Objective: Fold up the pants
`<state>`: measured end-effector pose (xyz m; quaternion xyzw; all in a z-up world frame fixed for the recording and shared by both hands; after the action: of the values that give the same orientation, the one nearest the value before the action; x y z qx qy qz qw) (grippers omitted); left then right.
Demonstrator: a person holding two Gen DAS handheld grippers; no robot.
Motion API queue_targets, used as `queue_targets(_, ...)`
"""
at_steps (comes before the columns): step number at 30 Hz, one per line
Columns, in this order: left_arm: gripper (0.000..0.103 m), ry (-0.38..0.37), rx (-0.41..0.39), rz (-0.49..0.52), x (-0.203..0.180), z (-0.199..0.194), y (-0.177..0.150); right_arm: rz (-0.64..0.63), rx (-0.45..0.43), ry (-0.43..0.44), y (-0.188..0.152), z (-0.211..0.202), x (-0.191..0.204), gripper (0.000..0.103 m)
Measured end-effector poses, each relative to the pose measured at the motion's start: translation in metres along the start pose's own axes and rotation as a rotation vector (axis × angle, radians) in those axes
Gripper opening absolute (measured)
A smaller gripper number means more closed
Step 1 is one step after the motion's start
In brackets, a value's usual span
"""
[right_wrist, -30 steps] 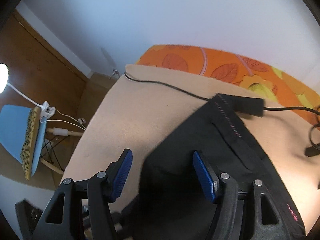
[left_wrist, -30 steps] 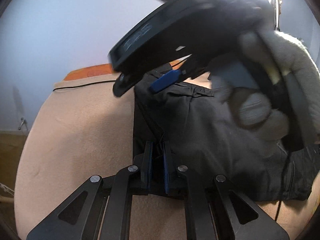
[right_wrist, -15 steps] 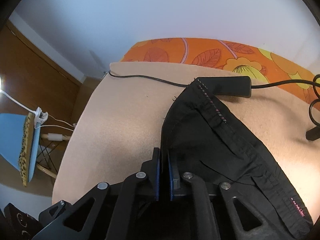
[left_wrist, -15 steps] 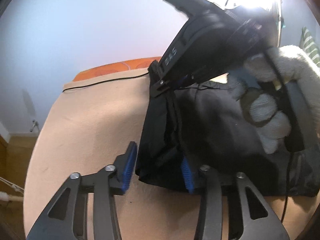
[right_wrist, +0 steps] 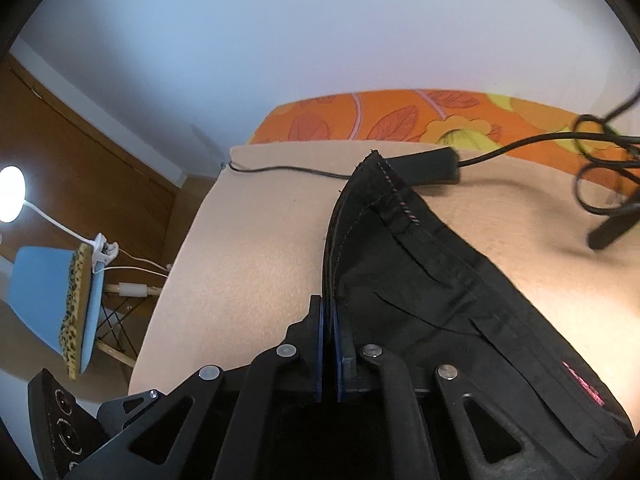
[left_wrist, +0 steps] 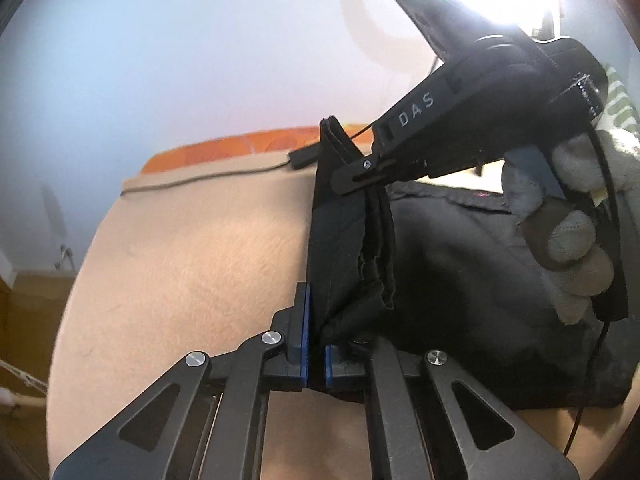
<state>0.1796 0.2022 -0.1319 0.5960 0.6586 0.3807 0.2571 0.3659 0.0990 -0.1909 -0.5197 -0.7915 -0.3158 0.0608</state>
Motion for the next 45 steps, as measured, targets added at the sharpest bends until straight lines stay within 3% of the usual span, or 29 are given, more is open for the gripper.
queue_targets(6, 0.004, -0.061, -0.059, 0.047, -0.034, -0.035, 0.009, -0.001, -0.083, 0.002, -0.012, -0.040, 0.001, 0.001)
queue_targets(17, 0.004, -0.168, -0.028, 0.196, -0.126, -0.048, 0.005, 0.064, -0.133, -0.036, -0.048, -0.105, -0.038, 0.001)
queue_targets(28, 0.004, -0.254, -0.023, 0.269, -0.179, -0.086, -0.008, 0.146, -0.177, -0.053, -0.106, -0.168, -0.077, 0.001)
queue_targets(34, 0.004, -0.294, 0.015, 0.314, -0.211, -0.092, -0.022, 0.186, -0.193, -0.057, -0.137, -0.194, -0.093, 0.001)
queue_targets(45, 0.004, -0.351, 0.008, 0.356, -0.262, -0.099, -0.019, 0.225, -0.233, -0.060, -0.176, -0.246, -0.115, 0.001)
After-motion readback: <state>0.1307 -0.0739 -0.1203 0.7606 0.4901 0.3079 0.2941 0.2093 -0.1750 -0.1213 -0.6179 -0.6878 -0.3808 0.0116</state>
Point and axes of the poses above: each gripper's, at about its wrist camera, not at the fingertips, and z roughly the way its jaws point, x to its left, y to its top, the point moved 3 cm from there along z, roughly the way its jaws point, and after that the axes turned 12 degrees about y, right-handed, at the moved point
